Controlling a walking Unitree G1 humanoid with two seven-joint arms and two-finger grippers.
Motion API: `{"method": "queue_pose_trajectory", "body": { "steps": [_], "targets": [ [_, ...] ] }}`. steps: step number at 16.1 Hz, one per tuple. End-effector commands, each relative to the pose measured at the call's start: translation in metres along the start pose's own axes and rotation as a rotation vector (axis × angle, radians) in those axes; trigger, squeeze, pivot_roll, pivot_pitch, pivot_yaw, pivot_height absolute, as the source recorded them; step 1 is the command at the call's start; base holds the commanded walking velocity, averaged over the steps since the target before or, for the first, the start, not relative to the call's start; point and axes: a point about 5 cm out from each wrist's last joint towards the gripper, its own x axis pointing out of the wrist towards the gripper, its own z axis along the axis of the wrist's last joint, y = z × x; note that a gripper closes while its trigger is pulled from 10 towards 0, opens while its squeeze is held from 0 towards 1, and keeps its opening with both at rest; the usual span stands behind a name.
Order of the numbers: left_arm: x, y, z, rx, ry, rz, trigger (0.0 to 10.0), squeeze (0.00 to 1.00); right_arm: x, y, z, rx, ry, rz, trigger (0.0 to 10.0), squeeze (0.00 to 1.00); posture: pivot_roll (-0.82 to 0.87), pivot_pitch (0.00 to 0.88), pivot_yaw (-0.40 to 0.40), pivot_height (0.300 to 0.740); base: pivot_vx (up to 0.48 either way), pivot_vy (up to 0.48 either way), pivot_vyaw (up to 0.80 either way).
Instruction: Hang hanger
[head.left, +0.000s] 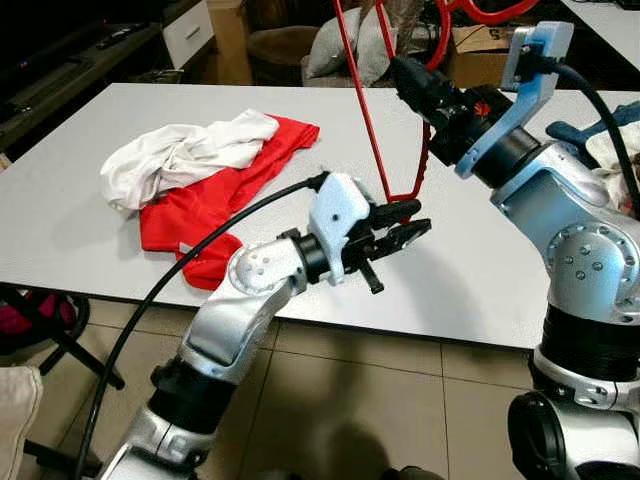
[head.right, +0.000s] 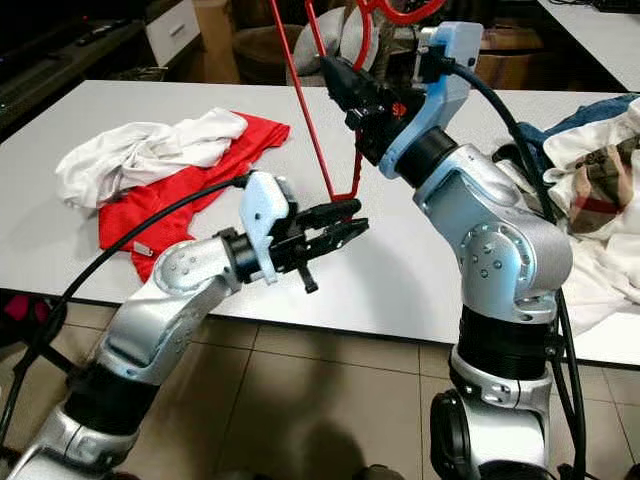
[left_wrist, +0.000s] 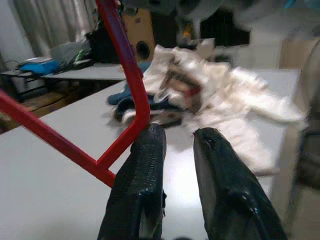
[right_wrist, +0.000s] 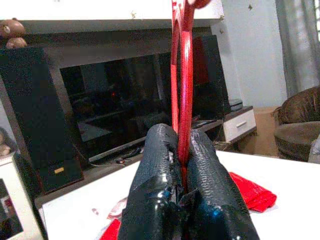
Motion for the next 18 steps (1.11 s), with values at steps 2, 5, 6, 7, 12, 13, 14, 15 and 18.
{"method": "queue_pose_trajectory", "body": {
  "steps": [2, 5, 6, 7, 12, 13, 14, 15, 18],
  "targets": [
    [-0.020, -0.007, 0.000, -0.082, -0.016, -0.067, 10.0, 0.00, -0.006, 0.003, 0.004, -0.015, -0.030, -0.020, 0.0, 0.00, -0.16, 0.029, 0.099, 0.740, 0.000, 0.000, 0.00],
    [-0.049, -0.012, 0.013, -0.161, -0.071, -0.062, 10.0, 0.00, -0.024, -0.004, -0.013, -0.089, 0.058, -0.093, 0.0, 0.00, -0.15, 0.028, 0.098, 0.740, 0.000, 0.000, 0.00],
    [-0.058, -0.009, 0.019, -0.173, -0.089, 0.003, 10.0, 0.00, -0.033, -0.005, -0.021, -0.110, 0.100, -0.112, 0.0, 0.00, -0.14, 0.031, 0.091, 0.740, 0.000, 0.000, 0.00],
    [-0.062, -0.006, 0.021, -0.168, -0.093, 0.040, 10.0, 0.00, -0.037, -0.006, -0.024, -0.146, 0.118, -0.127, 0.0, 0.00, -0.14, 0.031, 0.088, 0.740, 0.000, 0.000, 0.00],
    [-0.107, 0.024, 0.012, -0.018, 0.140, 0.523, 10.0, 0.00, -0.067, -0.006, -0.057, -0.246, 0.294, -0.297, 10.0, 0.00, -0.13, 0.031, 0.053, 0.740, 0.000, 0.000, 0.00],
    [-0.115, 0.035, 0.012, 0.019, 0.111, 0.756, 10.0, 0.00, -0.074, -0.004, -0.067, -0.361, 0.332, -0.404, 10.0, 0.00, -0.12, 0.042, 0.054, 0.740, 0.000, 0.000, 0.00],
    [-0.116, 0.037, 0.011, 0.024, 0.103, 0.820, 10.0, 0.00, -0.075, -0.001, -0.070, -0.424, 0.346, -0.409, 10.0, 0.00, -0.12, 0.044, 0.054, 0.740, 0.000, 0.000, 0.00],
    [-0.114, 0.037, 0.010, 0.036, 0.113, 0.857, 10.0, 0.00, -0.080, 0.001, -0.073, -0.471, 0.367, -0.399, 10.0, 0.00, -0.11, 0.053, 0.056, 0.740, 0.000, 0.000, 0.00],
    [-0.101, 0.026, 0.009, 0.069, 0.129, 0.823, 10.0, 0.00, -0.101, 0.001, -0.079, -0.367, 0.351, -0.475, 10.0, 0.00, -0.12, 0.074, 0.071, 0.740, 0.000, -0.251, 0.00]
  ]
}}
